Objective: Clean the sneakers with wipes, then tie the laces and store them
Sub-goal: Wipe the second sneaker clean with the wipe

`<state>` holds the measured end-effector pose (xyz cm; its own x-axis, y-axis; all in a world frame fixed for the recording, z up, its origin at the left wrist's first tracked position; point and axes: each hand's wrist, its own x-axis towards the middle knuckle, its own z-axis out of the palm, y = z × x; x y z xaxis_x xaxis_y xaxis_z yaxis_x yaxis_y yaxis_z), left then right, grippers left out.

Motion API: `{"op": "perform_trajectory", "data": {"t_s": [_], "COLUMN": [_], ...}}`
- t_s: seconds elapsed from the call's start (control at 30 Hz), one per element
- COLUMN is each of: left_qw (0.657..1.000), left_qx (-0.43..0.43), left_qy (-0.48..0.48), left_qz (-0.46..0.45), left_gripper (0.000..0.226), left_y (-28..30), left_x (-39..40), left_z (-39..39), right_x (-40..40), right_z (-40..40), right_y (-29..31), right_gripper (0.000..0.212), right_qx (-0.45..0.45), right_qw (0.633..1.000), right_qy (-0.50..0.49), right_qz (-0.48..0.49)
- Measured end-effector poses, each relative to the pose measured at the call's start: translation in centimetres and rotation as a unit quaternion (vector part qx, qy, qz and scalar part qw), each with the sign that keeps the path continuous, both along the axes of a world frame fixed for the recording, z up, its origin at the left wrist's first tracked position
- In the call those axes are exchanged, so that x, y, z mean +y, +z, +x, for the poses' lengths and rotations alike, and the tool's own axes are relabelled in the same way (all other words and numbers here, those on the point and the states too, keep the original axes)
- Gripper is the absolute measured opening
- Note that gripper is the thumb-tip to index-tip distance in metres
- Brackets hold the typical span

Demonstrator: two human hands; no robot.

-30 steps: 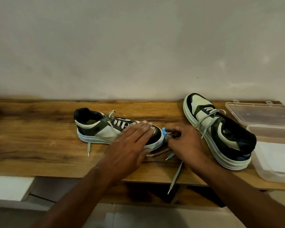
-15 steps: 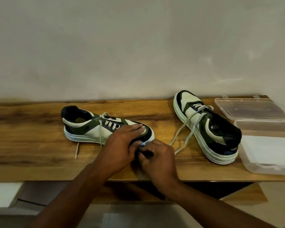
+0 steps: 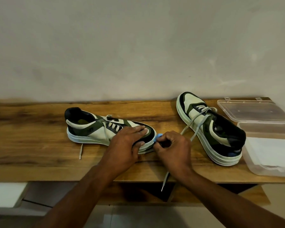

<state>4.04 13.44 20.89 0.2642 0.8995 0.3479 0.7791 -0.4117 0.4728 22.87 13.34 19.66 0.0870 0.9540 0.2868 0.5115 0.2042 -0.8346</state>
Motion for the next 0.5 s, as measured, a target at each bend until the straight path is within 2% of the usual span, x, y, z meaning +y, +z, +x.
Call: {"op": "perform_trajectory", "data": {"t_s": [0.1, 0.27, 0.5], "left_qw": [1.000, 1.000, 1.000], "left_qx": [-0.002, -0.012, -0.011], "left_qy": [0.003, -0.004, -0.005], "left_qz": [-0.001, -0.010, -0.003], "left_gripper": [0.046, 0.045, 0.048], "left_y": [0.0, 0.1, 0.1], "left_x": [0.0, 0.1, -0.1], "left_z": [0.1, -0.1, -0.3], "right_x": [-0.5, -2.1, -0.3], "right_z": [-0.1, -1.9, -0.5], "right_y": [-0.1, 0.1, 1.0], "right_gripper": [0.020, 0.017, 0.019], "right_qx": [-0.032, -0.078, -0.043], "right_qw": [0.999, 0.987, 0.999], "right_qy": [0.019, 0.128, 0.005], "right_qz": [0.012, 0.051, 0.000]}}
